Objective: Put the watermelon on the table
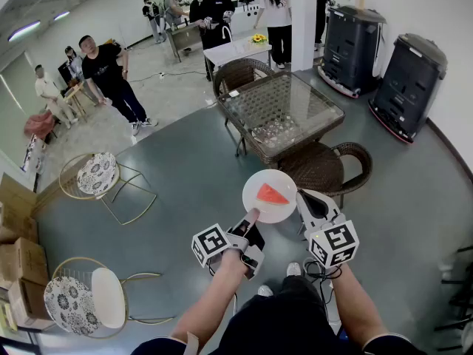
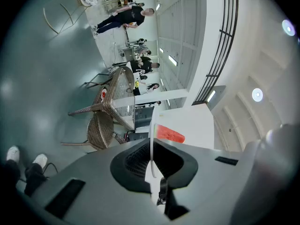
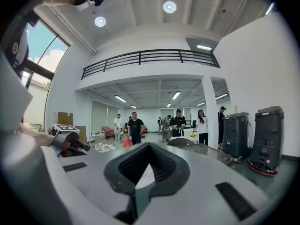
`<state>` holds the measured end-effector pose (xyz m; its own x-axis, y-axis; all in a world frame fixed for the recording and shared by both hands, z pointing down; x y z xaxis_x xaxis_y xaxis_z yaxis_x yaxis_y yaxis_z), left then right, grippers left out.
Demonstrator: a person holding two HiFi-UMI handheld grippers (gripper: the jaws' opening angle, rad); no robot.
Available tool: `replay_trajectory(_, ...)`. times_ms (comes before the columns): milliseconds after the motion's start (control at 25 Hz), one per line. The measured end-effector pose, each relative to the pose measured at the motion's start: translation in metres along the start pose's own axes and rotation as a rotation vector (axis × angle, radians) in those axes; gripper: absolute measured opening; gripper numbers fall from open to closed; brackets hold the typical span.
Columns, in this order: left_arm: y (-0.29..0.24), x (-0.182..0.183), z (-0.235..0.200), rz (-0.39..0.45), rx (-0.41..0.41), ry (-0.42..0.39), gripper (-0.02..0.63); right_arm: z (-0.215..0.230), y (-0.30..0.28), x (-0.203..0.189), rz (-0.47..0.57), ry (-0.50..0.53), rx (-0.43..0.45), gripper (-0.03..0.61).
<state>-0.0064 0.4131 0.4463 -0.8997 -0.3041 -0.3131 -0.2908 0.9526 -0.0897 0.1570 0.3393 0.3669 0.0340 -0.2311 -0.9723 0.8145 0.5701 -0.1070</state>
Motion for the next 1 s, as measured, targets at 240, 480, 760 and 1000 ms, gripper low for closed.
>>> replay_trajectory(240,-0.001,0.001,0.0,0.001,-0.004,0.002,0.012,0.001,-0.002,0.0,0.011,-0.012,0.001,0.0)
replay_trajectory(480,-0.003,0.009,-0.002,0.002,-0.002,-0.001,0.012,0.002,-0.01,0.002,0.012,-0.007,-0.003,0.0)
replay_trajectory(760,-0.006,0.015,-0.01,-0.015,0.002,-0.003,0.012,0.002,-0.018,-0.001,0.009,0.009,-0.017,0.0)
replay_trajectory(1000,-0.015,0.025,-0.015,-0.017,0.006,0.002,0.012,0.006,-0.03,0.0,0.002,0.02,-0.019,0.0)
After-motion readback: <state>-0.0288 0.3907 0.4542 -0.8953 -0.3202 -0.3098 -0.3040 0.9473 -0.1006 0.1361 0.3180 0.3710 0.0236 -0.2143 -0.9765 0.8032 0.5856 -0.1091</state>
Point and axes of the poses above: the fingertips, and each gripper's own axes: y backward along the fingers, z to its right, x out of its top, the point moved 5 cm from there along y, backward along the fingers, and after that the axes turned 11 degrees about -y, right-handed, at the moved point
